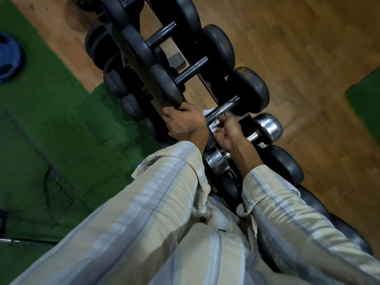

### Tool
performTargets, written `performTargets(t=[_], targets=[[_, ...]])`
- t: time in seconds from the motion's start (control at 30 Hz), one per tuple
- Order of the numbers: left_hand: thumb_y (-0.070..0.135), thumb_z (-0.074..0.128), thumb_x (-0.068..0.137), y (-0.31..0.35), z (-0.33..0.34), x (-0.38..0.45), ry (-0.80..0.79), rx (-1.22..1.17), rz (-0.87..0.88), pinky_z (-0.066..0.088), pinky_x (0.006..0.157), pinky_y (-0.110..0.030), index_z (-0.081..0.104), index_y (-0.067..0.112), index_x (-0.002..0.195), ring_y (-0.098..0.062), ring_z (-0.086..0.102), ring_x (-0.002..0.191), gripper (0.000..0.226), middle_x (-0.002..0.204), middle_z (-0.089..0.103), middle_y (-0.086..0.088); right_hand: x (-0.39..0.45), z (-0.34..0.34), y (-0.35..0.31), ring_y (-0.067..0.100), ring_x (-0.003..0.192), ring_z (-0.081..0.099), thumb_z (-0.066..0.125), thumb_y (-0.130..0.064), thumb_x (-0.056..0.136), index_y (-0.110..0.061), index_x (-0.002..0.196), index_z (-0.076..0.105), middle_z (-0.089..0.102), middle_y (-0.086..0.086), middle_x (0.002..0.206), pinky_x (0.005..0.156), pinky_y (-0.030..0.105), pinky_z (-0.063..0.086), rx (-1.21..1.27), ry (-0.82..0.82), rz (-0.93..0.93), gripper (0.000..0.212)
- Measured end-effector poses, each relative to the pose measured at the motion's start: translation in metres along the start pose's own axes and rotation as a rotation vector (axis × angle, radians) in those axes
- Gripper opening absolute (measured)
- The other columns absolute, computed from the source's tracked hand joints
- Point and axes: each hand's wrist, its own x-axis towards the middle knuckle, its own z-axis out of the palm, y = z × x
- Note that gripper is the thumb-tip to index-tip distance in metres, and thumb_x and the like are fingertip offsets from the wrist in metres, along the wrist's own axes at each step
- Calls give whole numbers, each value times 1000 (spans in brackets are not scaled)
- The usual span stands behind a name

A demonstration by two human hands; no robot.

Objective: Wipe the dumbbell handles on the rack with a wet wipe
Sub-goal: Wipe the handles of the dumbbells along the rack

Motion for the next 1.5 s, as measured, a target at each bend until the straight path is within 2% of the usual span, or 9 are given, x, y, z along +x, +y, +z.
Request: performTargets(t=[0.1,0.3,0.63,0.97,1.1,1.17,1.23,1.33,1.5], targets=[[29,46,84,-2,0,1,-22,5,6,47,83,-49,54,8,107,-43,61,97,32,109,61,-17,-7,8,3,5,35,52,34,7,98,-7,46,71,63,5,49,43,15,44,-41,41,-54,66],[37,39,83,-4,-6,1,-73,104,48,51,84,-52,49,8,121,-43,62,96,49,113,60,-18,-13,5,11,7,25,42,53,11,89,-3,75,53,49,10,53,34,16,39,-167,419,-181,19],[57,39,96,-19,-36,13,-407,264,179,41,96,-51,42,10,130,-39,58,117,58,131,57,-17,-46,-16,3,35,101,68,51,4,94,6,129,59,66,28,127,77,42,62,-33,165,-179,36],[59,50,93,-48,-82,-19,-428,197,331,51,88,-47,52,13,119,-36,62,106,53,123,58,-11,-94,-37,19,32,95,70,49,0,98,3,137,54,65,25,130,57,35,62,12,100,-285,39],[43,59,92,-62,-95,-42,-428,133,446,52,83,-44,53,14,114,-33,61,103,36,118,59,-10,-113,-64,30,26,82,65,48,7,95,9,117,63,67,24,123,91,43,60,41,100,-312,26],[39,61,89,-72,-100,-52,-450,107,471,52,84,-45,51,18,105,-33,62,100,27,112,60,-8,-121,-79,37,22,71,60,46,10,93,20,115,58,69,14,98,76,34,60,17,109,-340,27],[34,62,87,-81,-102,-58,-481,109,479,52,86,-46,51,19,100,-34,62,98,23,109,60,-9,-130,-88,44,17,66,62,45,9,94,2,112,67,64,8,86,56,26,56,4,139,-360,29],[33,62,86,-91,-104,-65,-534,152,499,52,89,-48,53,18,102,-34,61,101,24,110,59,-9,-140,-101,55,18,67,58,40,10,95,-12,91,65,62,5,78,58,25,52,-13,164,-402,33],[32,61,85,-97,-105,-73,-609,170,551,53,89,-51,56,18,102,-36,61,103,23,111,59,-10,-145,-113,69,30,94,71,46,4,100,-7,129,64,71,16,117,68,37,59,28,270,-436,36]])
